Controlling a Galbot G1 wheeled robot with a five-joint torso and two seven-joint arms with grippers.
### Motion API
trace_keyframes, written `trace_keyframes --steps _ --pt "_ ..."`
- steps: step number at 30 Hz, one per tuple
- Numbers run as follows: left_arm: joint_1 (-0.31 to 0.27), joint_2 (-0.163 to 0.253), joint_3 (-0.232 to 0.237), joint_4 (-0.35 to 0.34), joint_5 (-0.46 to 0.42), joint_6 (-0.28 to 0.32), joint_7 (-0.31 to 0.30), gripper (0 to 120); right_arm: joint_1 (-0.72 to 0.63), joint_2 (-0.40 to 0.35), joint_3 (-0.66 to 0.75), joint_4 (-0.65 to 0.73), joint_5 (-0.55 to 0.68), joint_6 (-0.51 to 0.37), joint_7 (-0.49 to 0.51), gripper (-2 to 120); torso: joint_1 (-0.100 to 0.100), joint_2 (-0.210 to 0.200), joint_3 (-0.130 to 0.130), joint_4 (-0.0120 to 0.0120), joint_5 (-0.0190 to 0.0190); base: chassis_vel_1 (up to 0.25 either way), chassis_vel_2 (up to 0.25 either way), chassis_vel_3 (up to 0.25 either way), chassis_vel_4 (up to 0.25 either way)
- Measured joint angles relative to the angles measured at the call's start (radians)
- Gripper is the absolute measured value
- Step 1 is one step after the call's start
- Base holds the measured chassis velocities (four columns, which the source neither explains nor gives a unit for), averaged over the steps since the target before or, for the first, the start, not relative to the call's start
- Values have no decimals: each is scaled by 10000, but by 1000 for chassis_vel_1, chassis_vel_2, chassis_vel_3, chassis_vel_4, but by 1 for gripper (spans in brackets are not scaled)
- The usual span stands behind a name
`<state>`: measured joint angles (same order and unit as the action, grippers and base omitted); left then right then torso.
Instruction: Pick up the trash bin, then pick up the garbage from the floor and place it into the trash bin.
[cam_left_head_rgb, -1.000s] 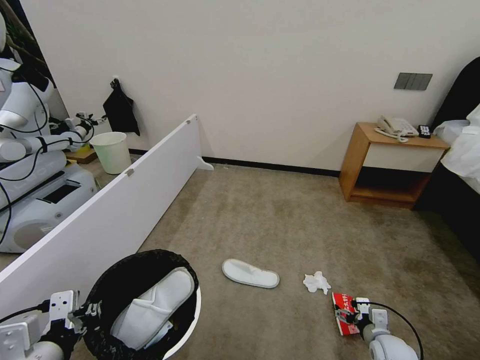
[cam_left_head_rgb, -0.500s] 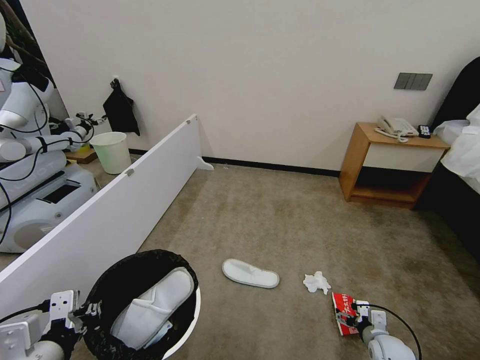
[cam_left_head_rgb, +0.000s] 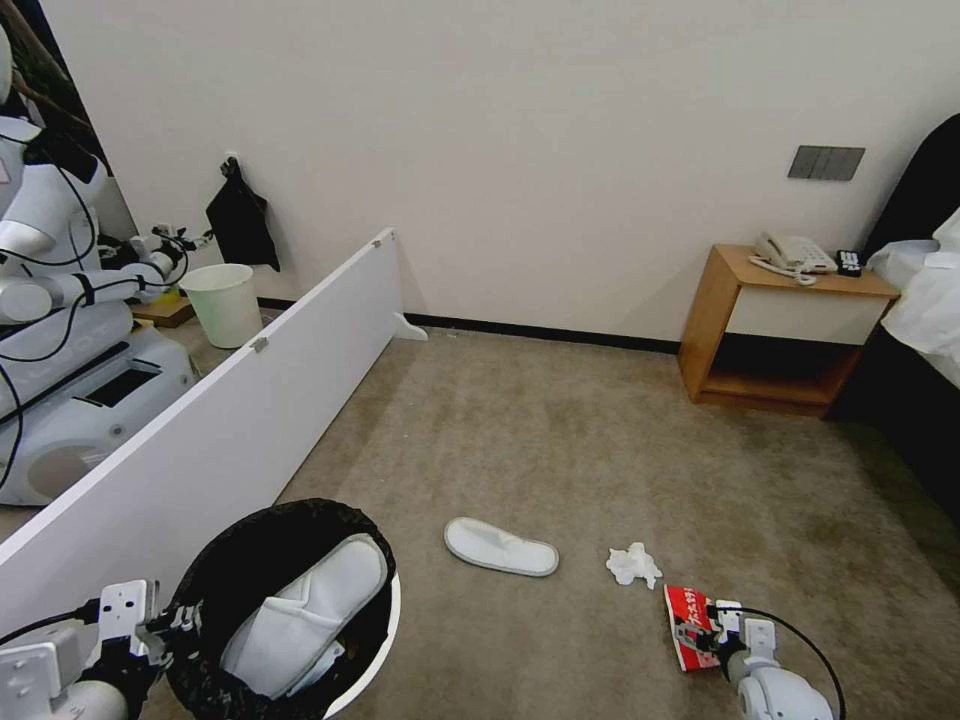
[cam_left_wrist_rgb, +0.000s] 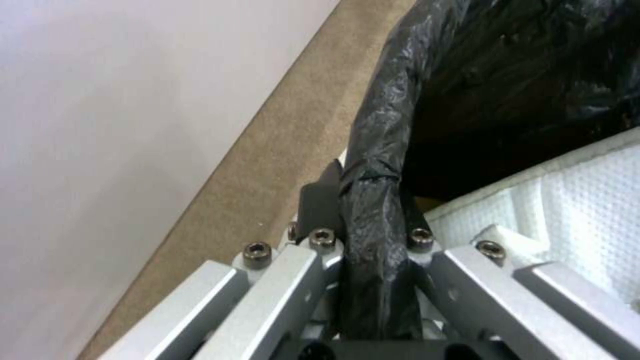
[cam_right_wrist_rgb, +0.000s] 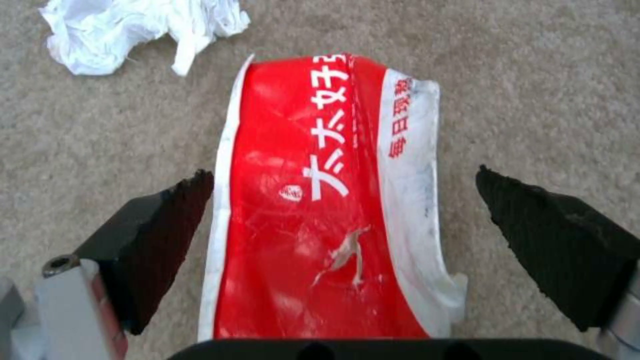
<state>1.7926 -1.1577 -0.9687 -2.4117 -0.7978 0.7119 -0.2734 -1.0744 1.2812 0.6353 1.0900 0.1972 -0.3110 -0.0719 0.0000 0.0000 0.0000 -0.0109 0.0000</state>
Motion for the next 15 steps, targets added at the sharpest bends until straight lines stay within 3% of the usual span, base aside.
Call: trace_keyframes --steps 6,8,10,12,15 --pt "17 -11 -5 2 -8 -5 5 3 115 4 7 -214 -74 6 -33 95 0 0 0 0 0 0 0 0 0" --pt "-18 -9 -8 4 -16 -6 6 3 158 -3 12 -392 -133 16 -82 84 0 0 0 0 0 0 0 0 0" --pt "-35 -3 -11 7 -22 -7 6 3 169 -7 18 -451 -154 24 -95 82 0 0 0 0 0 0 0 0 0" --pt "-75 2 -13 18 -31 -7 6 3 205 -18 60 -580 -170 30 -112 67 0 0 0 0 0 0 0 0 0" --pt "-84 1 -10 24 -31 -7 6 3 228 -26 91 -631 -173 31 -116 61 0 0 0 0 0 0 0 0 0"
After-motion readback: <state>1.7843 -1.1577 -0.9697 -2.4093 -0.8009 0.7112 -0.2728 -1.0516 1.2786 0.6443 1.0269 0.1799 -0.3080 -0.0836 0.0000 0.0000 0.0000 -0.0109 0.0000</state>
